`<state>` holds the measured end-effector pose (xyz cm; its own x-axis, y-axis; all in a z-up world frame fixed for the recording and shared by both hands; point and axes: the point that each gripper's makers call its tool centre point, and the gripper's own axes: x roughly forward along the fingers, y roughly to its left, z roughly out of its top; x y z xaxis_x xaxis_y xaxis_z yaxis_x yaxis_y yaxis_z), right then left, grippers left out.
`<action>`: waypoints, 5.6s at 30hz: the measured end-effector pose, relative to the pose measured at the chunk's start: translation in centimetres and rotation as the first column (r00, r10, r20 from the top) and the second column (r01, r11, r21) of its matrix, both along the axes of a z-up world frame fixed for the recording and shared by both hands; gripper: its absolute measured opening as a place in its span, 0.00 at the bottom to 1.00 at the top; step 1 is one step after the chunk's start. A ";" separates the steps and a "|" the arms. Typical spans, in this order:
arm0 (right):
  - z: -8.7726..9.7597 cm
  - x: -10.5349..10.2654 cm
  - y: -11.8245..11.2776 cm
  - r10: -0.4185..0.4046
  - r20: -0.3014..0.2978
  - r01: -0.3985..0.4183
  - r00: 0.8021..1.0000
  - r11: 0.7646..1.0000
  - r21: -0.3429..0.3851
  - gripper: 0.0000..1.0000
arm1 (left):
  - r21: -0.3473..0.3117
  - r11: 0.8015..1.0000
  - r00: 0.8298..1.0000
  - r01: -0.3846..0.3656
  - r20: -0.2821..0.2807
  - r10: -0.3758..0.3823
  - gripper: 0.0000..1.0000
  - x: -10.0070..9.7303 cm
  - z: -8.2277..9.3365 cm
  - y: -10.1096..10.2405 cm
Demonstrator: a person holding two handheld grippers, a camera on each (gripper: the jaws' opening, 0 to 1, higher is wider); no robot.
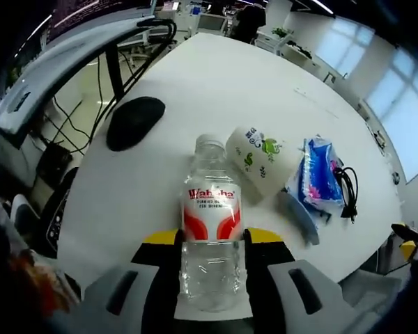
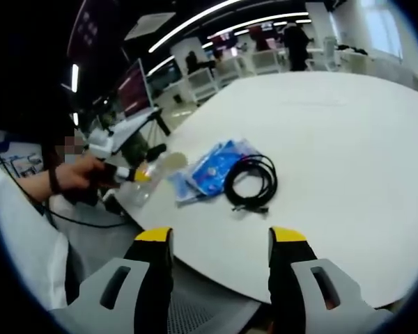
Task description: Arrange the tabletop items into an orderly group along one side of the table until the central work area is clear of visible clutter.
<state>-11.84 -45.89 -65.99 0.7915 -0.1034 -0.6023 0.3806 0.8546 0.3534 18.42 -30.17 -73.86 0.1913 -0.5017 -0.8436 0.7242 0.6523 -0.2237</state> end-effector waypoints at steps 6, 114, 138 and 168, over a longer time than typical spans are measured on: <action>0.0 0.2 0.1 0.004 0.002 -0.004 1.000 1.000 0.002 0.53 | 0.006 1.000 1.000 -0.016 0.003 0.016 0.35 -0.5 0.1 1.1; -0.1 -0.4 0.7 -0.021 0.021 0.020 1.000 1.000 0.018 0.52 | -0.026 0.992 0.974 0.125 0.193 -0.118 0.38 1.3 3.4 -0.2; -0.2 -0.1 1.8 0.001 0.010 -0.001 1.000 1.000 0.026 0.51 | -0.002 0.987 0.942 0.161 0.299 -0.153 0.38 -0.3 4.2 3.9; -0.7 -0.3 2.5 -0.023 0.012 0.022 1.000 0.999 0.037 0.51 | -0.085 0.984 0.932 0.158 0.343 -0.120 0.44 1.0 4.3 2.6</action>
